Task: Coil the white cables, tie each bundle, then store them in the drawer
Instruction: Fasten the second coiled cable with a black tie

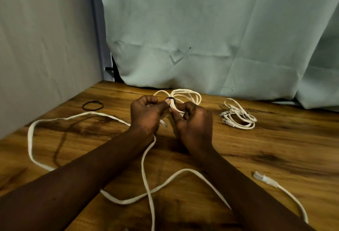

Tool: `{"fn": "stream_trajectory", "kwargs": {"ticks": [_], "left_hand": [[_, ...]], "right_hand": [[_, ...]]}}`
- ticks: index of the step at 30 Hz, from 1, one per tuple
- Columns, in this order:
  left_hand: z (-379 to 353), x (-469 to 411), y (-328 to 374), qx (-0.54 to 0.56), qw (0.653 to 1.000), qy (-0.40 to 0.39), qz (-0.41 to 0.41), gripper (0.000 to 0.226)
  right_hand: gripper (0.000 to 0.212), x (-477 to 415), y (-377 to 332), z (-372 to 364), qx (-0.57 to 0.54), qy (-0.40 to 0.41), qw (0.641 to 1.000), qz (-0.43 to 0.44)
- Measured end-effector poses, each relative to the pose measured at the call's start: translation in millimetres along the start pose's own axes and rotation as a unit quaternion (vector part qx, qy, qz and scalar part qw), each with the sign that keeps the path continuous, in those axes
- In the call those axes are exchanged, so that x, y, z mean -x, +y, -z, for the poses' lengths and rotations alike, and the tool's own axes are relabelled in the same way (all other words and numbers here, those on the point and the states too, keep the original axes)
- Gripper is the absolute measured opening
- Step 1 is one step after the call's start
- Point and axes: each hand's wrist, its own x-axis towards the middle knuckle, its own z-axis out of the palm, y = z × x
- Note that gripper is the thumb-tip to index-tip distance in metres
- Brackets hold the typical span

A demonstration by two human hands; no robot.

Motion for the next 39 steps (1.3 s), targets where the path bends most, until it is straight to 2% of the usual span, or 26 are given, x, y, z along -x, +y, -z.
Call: {"fn": "stream_trajectory", "kwargs": {"ticks": [3, 8, 12, 17, 20, 24, 31, 35, 39], "left_hand": [[-2.6, 2.0, 2.8, 0.005, 0.999, 0.000, -0.051, 0.032], [-1.4, 3.7, 0.4, -0.014, 0.996, 0.010, -0.093, 0.018], [-1.2, 5.3, -0.1, -0.039, 0.992, -0.012, -0.119, 0.012], [-2.0, 6.4, 4.5, -0.044, 0.993, -0.022, -0.110, 0.016], [-0.2, 4.0, 8.4, -0.033, 0.994, -0.027, -0.101, 0.028], [2.6, 0.9, 9.6, -0.063, 0.989, -0.039, -0.124, 0.047], [-0.3, 3.6, 16.9, -0.132, 0.981, -0.014, -0.140, 0.036], [-2.5, 7.1, 15.9, -0.142, 0.979, 0.037, -0.144, 0.045], [-5.1, 8.6, 11.4, -0.085, 0.984, 0.052, -0.147, 0.047]], "right_hand": [[0.016, 0.0, -0.6, -3.1, -0.036, 0.004, 0.999, -0.014], [0.015, -0.3, 0.8, -6.0, -0.099, 0.015, 0.994, -0.036], [0.014, -1.5, 1.7, -4.8, -0.113, 0.019, 0.992, -0.051], [0.014, -1.3, 2.0, -3.4, -0.109, 0.024, 0.993, -0.045], [0.013, -1.0, 0.9, -1.3, -0.105, 0.023, 0.994, -0.023], [0.013, -1.0, 1.7, -0.8, -0.056, 0.024, 0.998, 0.000], [0.010, -0.2, -0.4, -2.3, 0.073, 0.039, 0.993, 0.086], [0.010, 0.4, -1.7, -5.1, 0.114, 0.050, 0.986, 0.115], [0.011, 2.2, -2.2, -5.3, 0.108, 0.041, 0.984, 0.133]]}}
